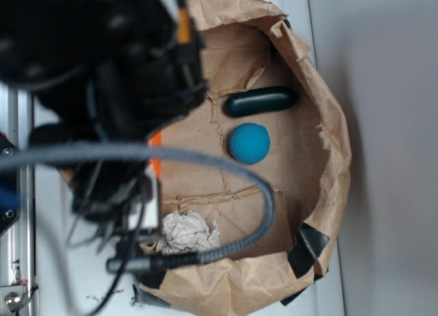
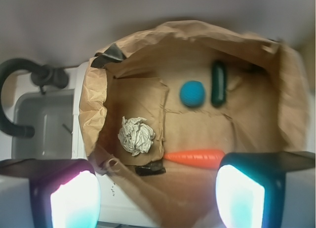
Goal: Grab the white paper.
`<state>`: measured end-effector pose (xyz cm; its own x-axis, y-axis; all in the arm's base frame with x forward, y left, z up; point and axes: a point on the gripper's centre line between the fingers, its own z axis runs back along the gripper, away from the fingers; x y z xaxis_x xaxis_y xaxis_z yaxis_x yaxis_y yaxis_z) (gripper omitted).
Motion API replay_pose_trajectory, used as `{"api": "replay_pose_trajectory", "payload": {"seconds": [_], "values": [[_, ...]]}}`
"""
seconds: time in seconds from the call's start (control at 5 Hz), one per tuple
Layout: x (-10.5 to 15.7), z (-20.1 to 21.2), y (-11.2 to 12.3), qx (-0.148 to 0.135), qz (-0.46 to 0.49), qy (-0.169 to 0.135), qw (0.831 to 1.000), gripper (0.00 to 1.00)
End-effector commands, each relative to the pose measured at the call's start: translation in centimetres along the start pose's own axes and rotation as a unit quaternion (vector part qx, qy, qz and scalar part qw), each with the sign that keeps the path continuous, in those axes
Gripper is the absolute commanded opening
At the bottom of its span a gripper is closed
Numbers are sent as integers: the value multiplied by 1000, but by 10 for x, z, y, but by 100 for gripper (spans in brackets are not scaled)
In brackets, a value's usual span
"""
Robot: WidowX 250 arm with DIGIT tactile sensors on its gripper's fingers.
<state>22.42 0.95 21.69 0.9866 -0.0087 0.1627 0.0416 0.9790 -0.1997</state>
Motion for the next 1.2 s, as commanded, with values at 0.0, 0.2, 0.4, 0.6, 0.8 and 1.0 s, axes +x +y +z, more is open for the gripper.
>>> {"api": "replay_pose_trajectory", "payload": {"seconds": [0.0,0.2,0.4,0.6,0.8,1.0], "values": [[12,-60,9,24,-27,3,999,100],[18,-72,-11,26,-35,7,999,100],[18,-72,-11,26,-35,7,999,100],[18,-72,-11,26,-35,7,999,100],[18,-72,-11,26,-35,7,999,100],[21,-93,-3,43,-30,19,998,100]]}}
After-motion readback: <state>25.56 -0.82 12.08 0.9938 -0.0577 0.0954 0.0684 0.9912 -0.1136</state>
